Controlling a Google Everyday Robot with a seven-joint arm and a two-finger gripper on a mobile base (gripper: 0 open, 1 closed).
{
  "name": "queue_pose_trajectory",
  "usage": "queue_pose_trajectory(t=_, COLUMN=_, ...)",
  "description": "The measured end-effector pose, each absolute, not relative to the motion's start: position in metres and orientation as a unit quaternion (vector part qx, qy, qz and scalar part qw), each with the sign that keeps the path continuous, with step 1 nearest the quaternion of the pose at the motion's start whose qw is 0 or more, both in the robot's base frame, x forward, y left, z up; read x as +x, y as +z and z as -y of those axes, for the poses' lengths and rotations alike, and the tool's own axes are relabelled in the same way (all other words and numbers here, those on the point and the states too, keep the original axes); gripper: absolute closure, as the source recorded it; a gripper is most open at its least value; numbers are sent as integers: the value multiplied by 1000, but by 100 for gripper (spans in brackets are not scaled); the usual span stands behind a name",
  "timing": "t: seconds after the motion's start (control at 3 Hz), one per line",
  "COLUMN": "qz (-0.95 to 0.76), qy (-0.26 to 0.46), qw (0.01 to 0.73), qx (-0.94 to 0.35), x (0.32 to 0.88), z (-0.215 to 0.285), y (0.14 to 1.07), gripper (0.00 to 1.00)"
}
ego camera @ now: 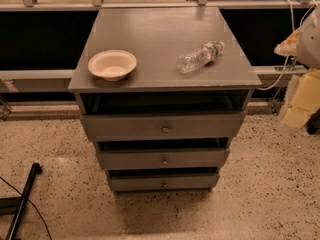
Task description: Open bottom drawer
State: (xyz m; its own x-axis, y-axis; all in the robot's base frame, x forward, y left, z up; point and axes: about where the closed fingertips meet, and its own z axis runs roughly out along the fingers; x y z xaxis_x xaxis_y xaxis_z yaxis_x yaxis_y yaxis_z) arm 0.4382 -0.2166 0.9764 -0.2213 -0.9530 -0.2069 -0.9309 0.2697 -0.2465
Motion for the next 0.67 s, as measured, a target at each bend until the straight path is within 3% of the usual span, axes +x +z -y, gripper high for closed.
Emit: queue_pose_trajectory(t=0.67, qz=-785, qy=-20, qw=173, qx=-595, x=439, z=218, y=963, gripper=0)
